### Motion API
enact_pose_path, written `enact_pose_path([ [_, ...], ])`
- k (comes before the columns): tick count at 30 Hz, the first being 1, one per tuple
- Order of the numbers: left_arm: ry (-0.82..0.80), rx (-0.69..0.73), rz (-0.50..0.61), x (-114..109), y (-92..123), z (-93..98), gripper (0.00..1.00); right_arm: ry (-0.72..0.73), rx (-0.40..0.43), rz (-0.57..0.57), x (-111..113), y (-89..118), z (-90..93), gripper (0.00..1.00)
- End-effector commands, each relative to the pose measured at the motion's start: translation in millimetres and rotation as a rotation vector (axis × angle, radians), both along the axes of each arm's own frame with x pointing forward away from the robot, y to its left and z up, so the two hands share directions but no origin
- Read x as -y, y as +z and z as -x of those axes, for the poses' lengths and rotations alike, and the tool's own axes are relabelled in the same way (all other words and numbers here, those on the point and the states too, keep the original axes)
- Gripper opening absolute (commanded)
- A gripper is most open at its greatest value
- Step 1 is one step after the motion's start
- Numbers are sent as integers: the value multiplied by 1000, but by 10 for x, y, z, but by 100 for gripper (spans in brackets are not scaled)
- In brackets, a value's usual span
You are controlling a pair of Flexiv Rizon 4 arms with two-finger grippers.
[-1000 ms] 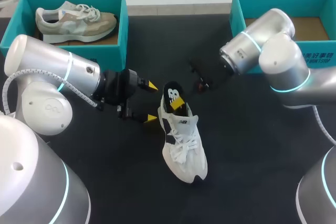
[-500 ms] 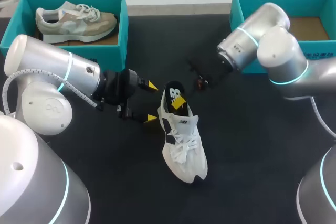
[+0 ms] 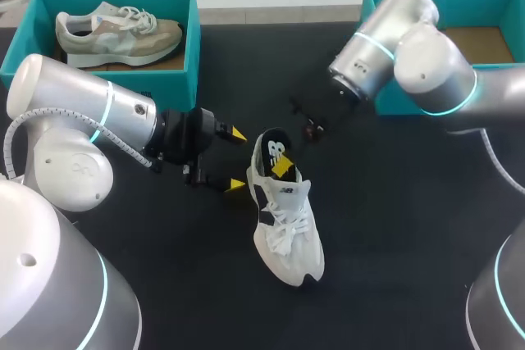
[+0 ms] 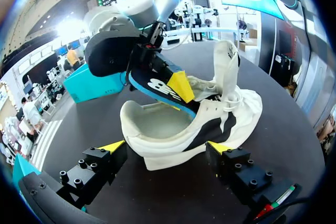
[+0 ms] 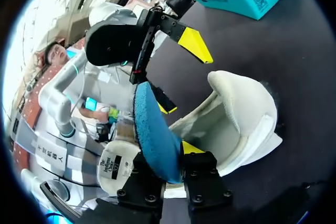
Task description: Take the shoe out of the shoebox, open the shoe tongue, remove and reinsert the insole, then place the shoe into the shoebox
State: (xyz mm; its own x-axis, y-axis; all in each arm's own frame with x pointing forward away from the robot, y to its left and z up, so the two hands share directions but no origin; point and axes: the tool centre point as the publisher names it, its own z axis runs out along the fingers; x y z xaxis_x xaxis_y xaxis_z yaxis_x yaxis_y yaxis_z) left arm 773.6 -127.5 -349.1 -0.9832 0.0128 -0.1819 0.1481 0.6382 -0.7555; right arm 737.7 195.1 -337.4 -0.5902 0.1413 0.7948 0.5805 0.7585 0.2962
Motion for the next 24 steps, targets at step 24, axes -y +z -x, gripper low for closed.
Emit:
enact_pose_path([
  [24,-1,-1,-4,16,-4,-5,100,102,-41,102,-23,-112,-2,10],
])
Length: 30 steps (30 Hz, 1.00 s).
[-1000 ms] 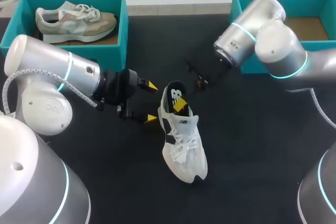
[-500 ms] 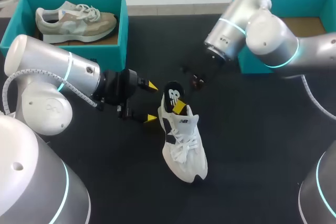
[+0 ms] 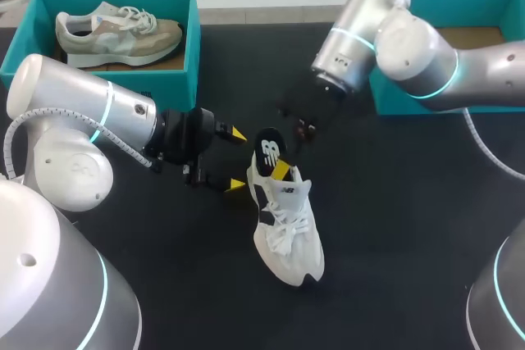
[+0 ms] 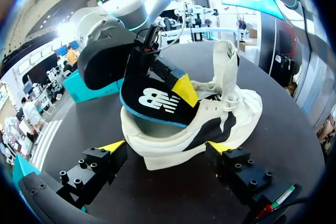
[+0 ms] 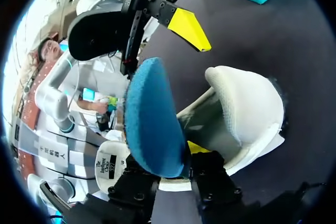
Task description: Take the shoe out of the shoebox, open the shoe tongue, remove and reinsert the insole, then place the shoe into the shoebox
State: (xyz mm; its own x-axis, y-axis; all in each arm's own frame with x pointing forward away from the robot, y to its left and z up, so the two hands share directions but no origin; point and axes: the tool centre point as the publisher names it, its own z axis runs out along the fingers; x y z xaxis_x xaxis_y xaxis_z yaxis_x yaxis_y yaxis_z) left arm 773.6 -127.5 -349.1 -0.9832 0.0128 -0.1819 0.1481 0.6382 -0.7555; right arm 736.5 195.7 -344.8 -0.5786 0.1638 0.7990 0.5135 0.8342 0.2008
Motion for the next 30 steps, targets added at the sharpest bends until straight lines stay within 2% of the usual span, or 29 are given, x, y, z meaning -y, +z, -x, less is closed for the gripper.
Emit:
enact_pose_path([
  [1,-1,-1,-4,16,-4,-5,100,8,-10,6,-13,-37,-15,2],
  [6,-1,-1,-4,16,-4,-5,100,40,-43,17,-9,-43,-25,0],
  [15,-1,-1,-4,16,-4,-5,100,88,-128,40,-65,-159,93,0],
  [22,-1,-1,-4,16,-4,-5,100,81,-126,53,-59,-176,99,0],
  [27,-1,-1,-4,16,-4,-5,100,67,-100,56,-13,-122,45,18],
  [30,-1,-1,-4,16,-4,-5,100,64,-88,58,-6,-84,25,18],
])
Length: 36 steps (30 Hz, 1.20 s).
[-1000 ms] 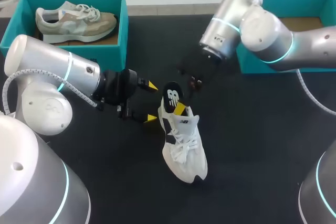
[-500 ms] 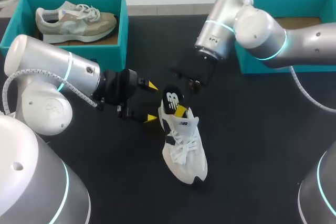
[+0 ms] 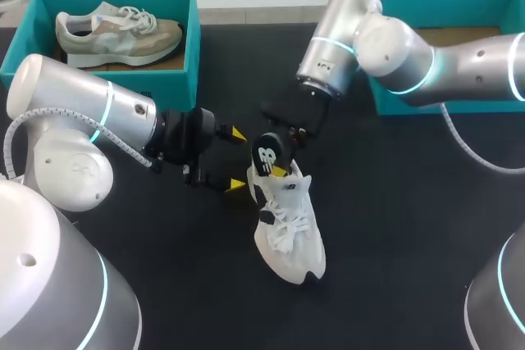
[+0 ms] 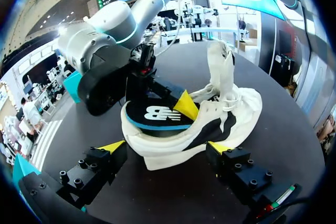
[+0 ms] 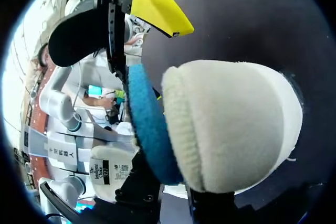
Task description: Take the shoe out of the shoebox, open the shoe tongue, remove and reinsert the insole, then place the shoe into the shoebox
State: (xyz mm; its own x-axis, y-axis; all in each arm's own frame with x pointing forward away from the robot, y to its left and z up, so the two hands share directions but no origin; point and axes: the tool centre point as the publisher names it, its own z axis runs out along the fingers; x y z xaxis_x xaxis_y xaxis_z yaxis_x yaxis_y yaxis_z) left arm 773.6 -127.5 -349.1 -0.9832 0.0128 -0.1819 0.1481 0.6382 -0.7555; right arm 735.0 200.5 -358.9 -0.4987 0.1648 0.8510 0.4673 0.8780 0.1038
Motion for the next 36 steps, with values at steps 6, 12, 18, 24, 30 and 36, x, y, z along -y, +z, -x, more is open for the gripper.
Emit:
enact_pose_path([
  [6,-1,-1,-4,16,-4,-5,100,-12,38,11,51,95,-13,21],
  [12,-1,-1,-4,16,-4,-5,100,-11,61,14,39,166,-47,24],
  [18,-1,-1,-4,16,-4,-5,100,-11,82,20,62,213,-103,24],
  [24,-1,-1,-4,16,-4,-5,100,-8,88,20,65,202,-150,21],
  [30,-1,-1,-4,16,-4,-5,100,-2,64,26,58,141,-118,0],
  [36,-1,-1,-4,16,-4,-5,100,2,29,37,39,89,13,0],
])
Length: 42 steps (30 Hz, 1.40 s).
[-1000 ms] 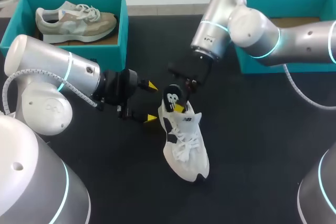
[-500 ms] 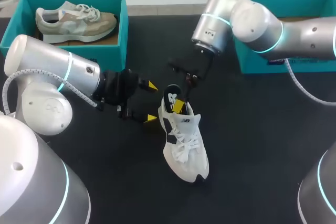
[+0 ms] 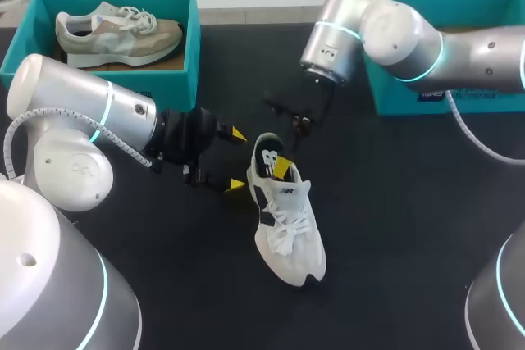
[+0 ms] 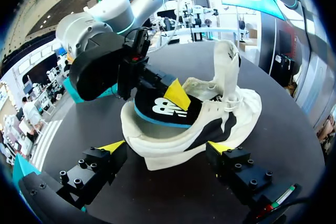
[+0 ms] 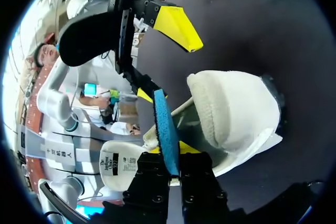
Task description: Take the shoe out of the shoebox, open the shoe tongue, remove and reinsert the insole, then place the shoe into the shoebox
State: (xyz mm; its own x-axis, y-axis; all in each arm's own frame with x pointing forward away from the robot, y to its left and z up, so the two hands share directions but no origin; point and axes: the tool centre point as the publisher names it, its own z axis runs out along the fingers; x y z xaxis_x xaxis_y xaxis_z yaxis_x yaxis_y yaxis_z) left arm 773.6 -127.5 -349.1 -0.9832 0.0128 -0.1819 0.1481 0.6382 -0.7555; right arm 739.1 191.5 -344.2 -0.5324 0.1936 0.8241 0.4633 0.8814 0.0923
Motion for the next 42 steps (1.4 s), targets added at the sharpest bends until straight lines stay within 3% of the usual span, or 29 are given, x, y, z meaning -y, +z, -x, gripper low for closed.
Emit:
enact_pose_path([
  [1,-1,-1,-4,16,-4,-6,100,9,-24,9,-58,-75,79,0],
  [10,-1,-1,-4,16,-4,-6,100,19,-55,36,-55,-139,153,0],
  [15,-1,-1,-4,16,-4,-6,100,14,-29,42,-38,-66,74,18],
  [22,-1,-1,-4,16,-4,-6,100,0,11,37,-45,8,15,24],
  [27,-1,-1,-4,16,-4,-6,100,0,42,33,-63,95,-29,36],
  [42,-1,-1,-4,16,-4,-6,100,-44,158,11,-76,314,-215,41],
])
